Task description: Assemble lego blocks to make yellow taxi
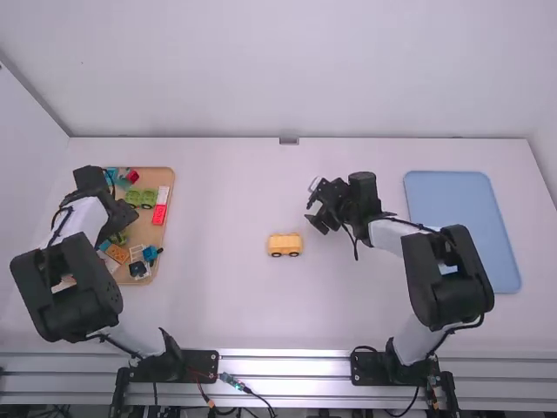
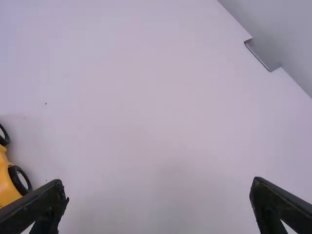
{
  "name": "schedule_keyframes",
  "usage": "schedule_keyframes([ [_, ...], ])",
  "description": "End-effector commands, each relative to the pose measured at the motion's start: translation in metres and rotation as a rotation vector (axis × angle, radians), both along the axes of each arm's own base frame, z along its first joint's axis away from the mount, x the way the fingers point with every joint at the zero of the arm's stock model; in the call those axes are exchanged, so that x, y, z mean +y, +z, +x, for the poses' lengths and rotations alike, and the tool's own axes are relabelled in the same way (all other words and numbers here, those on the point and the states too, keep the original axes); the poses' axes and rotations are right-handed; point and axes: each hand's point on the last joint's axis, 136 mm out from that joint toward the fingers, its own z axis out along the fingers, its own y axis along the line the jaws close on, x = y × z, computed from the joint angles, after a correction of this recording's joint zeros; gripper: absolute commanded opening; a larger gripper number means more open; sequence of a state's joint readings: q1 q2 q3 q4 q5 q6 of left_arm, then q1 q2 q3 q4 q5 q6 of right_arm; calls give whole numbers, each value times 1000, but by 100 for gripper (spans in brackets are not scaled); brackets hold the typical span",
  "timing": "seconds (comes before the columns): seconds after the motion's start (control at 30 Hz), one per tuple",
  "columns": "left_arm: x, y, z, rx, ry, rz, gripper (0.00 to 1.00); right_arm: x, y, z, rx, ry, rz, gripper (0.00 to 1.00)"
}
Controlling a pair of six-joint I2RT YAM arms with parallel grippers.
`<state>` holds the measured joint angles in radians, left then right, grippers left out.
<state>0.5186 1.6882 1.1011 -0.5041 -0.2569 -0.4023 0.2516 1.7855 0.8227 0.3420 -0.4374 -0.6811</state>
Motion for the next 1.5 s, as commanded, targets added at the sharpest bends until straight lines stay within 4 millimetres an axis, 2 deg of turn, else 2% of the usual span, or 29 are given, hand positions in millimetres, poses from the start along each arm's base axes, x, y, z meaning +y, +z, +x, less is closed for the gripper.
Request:
schedule_keyframes([
  [0.0,-12,-2,5,-85,13,-125,99,2,9,0,-19,1,8,99],
  [0.17,-21,-16,9,-134,-9,-181,99,6,9,-2,-18,13,10,99],
  [0.4,-23,-38,-1,-123,-3,-151,99,5,9,-2,-18,10,10,99],
  [0.77,-28,-56,-11,-110,-24,-143,99,6,9,-2,-17,16,15,99],
  [1.13,-31,-58,-16,-107,17,-163,99,6,8,-3,-13,16,13,99],
  [1.23,-28,-53,-12,-110,-18,-146,99,6,8,-3,-13,15,12,99],
  [1.33,-23,-38,-3,-121,-46,-126,99,6,8,-3,-13,16,13,99],
  [1.47,-22,-30,-3,-100,-30,-140,99,6,8,-4,-9,15,12,99],
])
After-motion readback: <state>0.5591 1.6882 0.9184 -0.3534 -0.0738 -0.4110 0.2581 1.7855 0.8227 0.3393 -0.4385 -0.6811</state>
